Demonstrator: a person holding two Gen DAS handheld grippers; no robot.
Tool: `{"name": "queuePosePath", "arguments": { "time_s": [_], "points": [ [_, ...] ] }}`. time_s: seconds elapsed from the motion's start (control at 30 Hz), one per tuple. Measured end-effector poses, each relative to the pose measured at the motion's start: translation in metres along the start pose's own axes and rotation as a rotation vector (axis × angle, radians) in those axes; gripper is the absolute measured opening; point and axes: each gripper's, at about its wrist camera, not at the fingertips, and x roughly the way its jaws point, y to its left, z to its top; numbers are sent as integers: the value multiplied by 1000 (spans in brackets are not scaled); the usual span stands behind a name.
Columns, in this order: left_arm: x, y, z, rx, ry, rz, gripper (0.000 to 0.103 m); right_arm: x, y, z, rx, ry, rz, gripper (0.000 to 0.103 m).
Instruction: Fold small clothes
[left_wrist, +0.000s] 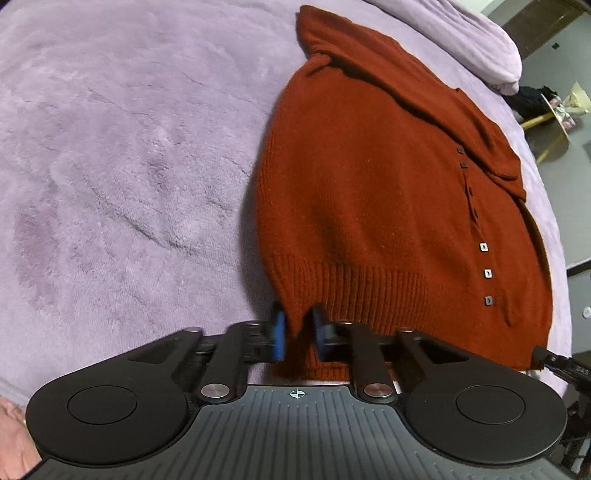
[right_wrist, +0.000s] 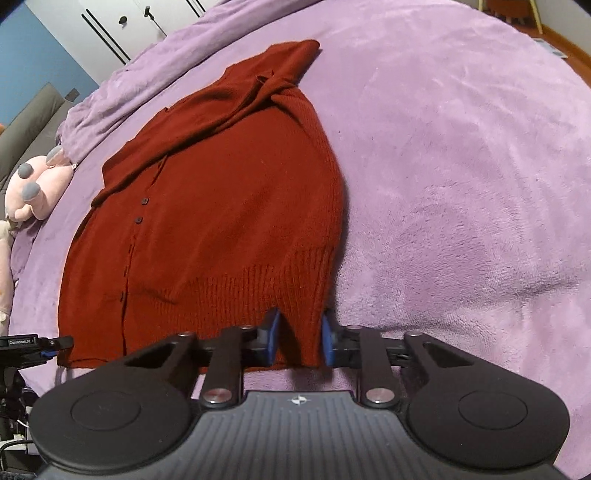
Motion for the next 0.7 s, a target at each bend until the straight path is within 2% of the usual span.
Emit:
{"name": "queuePosePath", "arguments": {
  "time_s": [0.07, 0.17, 0.3, 0.37, 0.43, 0.5, 0.6, 0.63, 0.7],
  "points": [
    [-4, -2, 3, 10, 1, -29, 8, -1, 1, 1, -5, 9, 8, 6],
    [-15, -8, 9, 8, -19, -99, 7, -5, -3, 7, 44, 21, 78, 5],
    [-41, -21, 35, -30, -137, -220, 7, -15, -11, 29, 196, -25, 276, 4],
    [-50, -30, 56, -34, -207, -248, 7, -16, -8, 48, 229, -72, 334, 4],
    [-52, -39, 79, -33, -268, -231, 7, -10, 0, 71, 245, -119, 350, 4],
    [-43, -47, 103, -28, -320, -184, 7, 0, 9, 95, 227, -165, 326, 4],
    [-19, -59, 128, 1, -358, -79, 7, 24, 23, 126, 177, -222, 225, 4],
    [-7, -62, 135, 24, -356, -40, 8, 33, 26, 133, 173, -225, 199, 4],
    [12, -69, 143, 63, -342, 49, 10, 49, 36, 144, 113, -246, 93, 6]
  ]
}}
